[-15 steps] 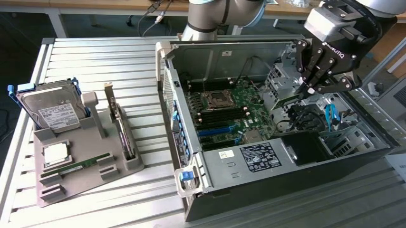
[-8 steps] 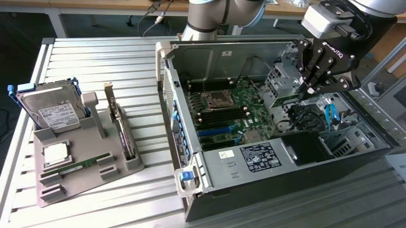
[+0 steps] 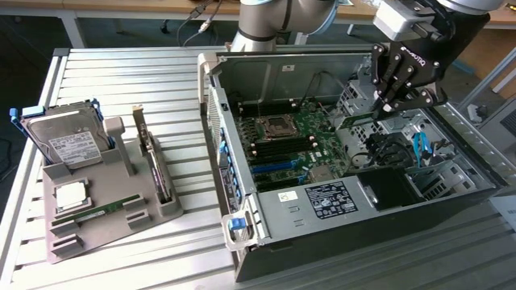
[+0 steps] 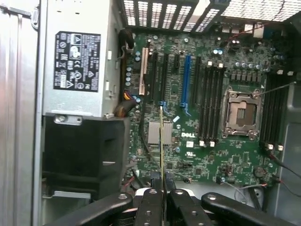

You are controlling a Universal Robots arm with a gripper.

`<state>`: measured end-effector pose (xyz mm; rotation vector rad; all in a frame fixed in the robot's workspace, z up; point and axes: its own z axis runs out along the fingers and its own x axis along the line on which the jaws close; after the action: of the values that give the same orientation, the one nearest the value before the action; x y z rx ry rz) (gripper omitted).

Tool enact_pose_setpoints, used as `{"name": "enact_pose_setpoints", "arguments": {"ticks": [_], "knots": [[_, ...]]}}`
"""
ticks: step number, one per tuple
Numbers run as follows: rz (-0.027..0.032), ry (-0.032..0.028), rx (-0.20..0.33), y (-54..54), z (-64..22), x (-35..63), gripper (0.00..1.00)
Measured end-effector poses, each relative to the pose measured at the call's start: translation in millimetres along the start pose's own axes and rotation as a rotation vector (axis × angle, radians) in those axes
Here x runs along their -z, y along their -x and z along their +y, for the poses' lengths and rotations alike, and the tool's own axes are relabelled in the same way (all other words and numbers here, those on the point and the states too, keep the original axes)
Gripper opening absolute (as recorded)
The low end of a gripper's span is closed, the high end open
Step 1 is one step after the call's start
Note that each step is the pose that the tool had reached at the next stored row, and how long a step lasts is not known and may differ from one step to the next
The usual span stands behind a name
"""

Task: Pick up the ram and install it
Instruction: 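Pick up the ram and move it above insertion slot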

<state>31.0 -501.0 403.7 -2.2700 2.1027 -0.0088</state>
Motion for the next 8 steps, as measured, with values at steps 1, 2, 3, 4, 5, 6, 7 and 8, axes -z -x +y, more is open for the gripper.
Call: {"name": "enact_pose_setpoints", "arguments": {"ticks": [1,2,3,4,5,6,7,8], "knots": [[0.0001,0.0000,0.000,4.9,-0.4,-0.3,0.13],[-0.0001,0.0000,0.000,10.2,-0.8,-0.8,0.13],[0.0002,0.0001,0.000,14.8,-1.1,-1.0,0.13],[0.0003,0.0001,0.000,20.5,-1.6,-1.3,0.13],[0.0003,0.0001,0.000,25.8,-1.9,-1.6,0.13],[0.0002,0.0000,0.000,30.4,-2.3,-1.9,0.13],[0.0001,0.0000,0.000,34.9,-2.6,-2.2,0.13],[0.0004,0.0001,0.000,41.1,-3.1,-2.4,0.13]]}}
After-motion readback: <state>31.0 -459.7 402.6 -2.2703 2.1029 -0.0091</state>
